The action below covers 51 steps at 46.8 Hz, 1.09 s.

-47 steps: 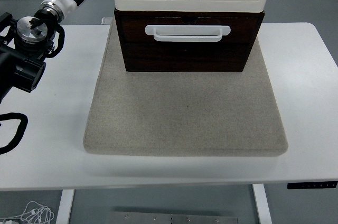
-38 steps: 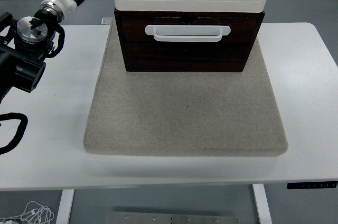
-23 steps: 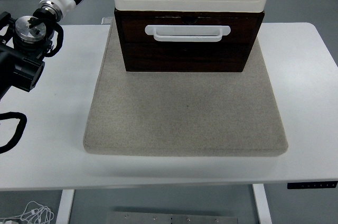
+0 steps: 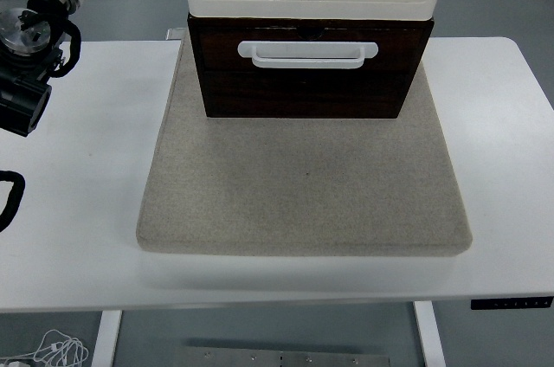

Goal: Open the drawer under the combination cabinet

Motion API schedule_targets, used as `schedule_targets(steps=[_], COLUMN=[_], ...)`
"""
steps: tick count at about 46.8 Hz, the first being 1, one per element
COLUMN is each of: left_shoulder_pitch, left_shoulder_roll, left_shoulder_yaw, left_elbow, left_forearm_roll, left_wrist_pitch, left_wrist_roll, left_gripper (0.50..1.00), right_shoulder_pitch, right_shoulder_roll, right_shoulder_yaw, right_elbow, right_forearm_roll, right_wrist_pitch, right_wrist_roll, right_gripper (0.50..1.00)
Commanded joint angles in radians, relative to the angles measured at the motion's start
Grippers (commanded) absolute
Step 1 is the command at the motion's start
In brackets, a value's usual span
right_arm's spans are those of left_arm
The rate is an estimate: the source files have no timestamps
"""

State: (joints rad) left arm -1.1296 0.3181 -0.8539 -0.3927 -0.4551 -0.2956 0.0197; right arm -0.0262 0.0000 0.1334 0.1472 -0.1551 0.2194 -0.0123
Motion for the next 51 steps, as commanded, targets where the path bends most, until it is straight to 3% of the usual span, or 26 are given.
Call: schedule_targets(steps=[1, 8, 17, 30, 35, 41, 51], left_shoulder_pitch=[-0.021, -0.062, -0.114, -0.231, -0.285, -0.337, -0.352], left_shoulder_roll=[0.025, 0.088, 0.145, 0.217, 0.234, 0.283, 0.391], left_shoulder_yaw=[0.006, 0.03, 0.033, 0.041, 0.049, 0.047, 0.045], left_elbow=[0.002, 0.015, 0.014, 0.002, -0.028, -0.104, -0.347], left_forearm_roll=[0.019, 0.073, 0.214, 0.228, 0.309, 0.414, 0.424], left_wrist_pitch=[0.013, 0.023, 0.012, -0.013, -0.036, -0.039, -0.039], left_wrist_roll=[-0.012, -0.027, -0.093, -0.09, -0.087, -0.087, -0.087], left_gripper=[1.0, 1.0, 1.0, 1.0, 1.0, 1.0, 1.0], right_shoulder_pitch=[0.0, 0.0, 0.0, 0.0, 0.0, 0.0, 0.0], right_shoulder_roll=[0.0, 0.0, 0.0, 0.0, 0.0, 0.0, 0.0], right_shoulder_yaw=[0.0, 0.0, 0.0, 0.0, 0.0, 0.0, 0.0], right_elbow=[0.0, 0.0, 0.0, 0.0, 0.0, 0.0, 0.0], right_forearm_roll=[0.0, 0.0, 0.0, 0.0, 0.0, 0.0, 0.0], right_wrist_pitch=[0.0, 0.0, 0.0, 0.0, 0.0, 0.0, 0.0], right_wrist_roll=[0.0, 0.0, 0.0, 0.0, 0.0, 0.0, 0.0], right_gripper=[0.926, 0.926, 0.926, 0.926, 0.926, 0.926, 0.926])
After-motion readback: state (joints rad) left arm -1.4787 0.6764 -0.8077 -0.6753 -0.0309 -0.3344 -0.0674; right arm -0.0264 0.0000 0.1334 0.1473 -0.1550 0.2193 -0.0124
